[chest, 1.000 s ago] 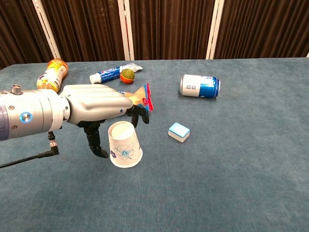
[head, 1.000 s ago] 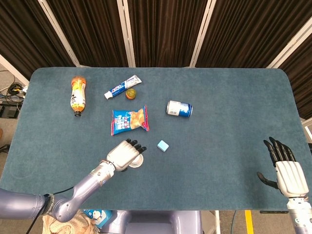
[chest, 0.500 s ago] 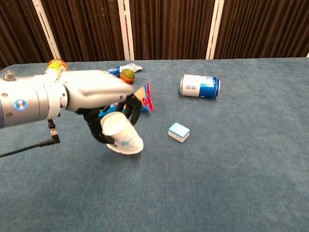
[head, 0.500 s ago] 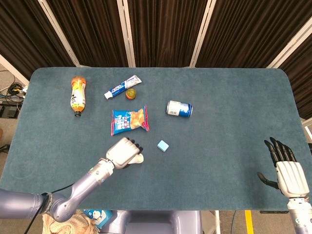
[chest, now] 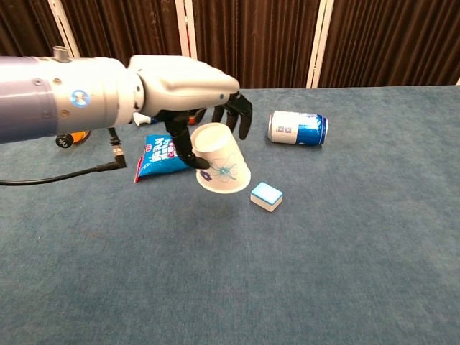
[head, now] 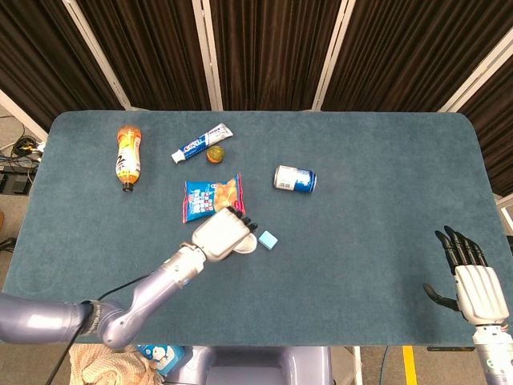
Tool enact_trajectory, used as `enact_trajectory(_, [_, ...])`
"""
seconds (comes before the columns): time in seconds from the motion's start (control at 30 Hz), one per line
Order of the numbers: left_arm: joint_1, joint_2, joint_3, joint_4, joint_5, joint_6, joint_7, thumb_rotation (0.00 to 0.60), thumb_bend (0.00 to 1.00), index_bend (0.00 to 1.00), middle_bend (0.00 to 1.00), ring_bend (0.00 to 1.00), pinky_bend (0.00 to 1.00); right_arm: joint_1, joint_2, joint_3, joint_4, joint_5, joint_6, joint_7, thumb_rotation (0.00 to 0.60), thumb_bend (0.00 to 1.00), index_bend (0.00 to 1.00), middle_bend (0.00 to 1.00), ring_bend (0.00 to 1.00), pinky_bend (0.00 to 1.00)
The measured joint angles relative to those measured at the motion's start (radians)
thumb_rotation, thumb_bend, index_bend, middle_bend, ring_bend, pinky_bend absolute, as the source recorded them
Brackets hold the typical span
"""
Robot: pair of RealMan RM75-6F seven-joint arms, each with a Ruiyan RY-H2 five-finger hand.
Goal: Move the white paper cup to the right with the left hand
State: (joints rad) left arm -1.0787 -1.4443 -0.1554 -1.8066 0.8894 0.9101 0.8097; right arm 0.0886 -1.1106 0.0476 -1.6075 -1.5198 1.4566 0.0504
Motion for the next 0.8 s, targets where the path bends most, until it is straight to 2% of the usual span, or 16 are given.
enact_trajectory(0.43, [-0.115, -0.164, -0.021, 0.171, -0.114, -0.005, 0.06, 0.6, 0.24, 0.31, 0.38, 0.32, 0.39, -0.002, 0.011, 0.001, -0.005, 0.0, 0.002, 0.042, 0.6, 0.24, 0.0, 0.0, 0.0, 0.09])
enact_trajectory(0.8, [-0.176, -0.238, -0.027, 0.255, -0.183, -0.012, 0.08, 0.6, 0.24, 0.31, 0.35, 0.3, 0.39, -0.004, 0.019, 0.002, -0.008, -0.001, 0.003, 0.068, 0.6, 0.24, 0.0, 0.0, 0.0, 0.09])
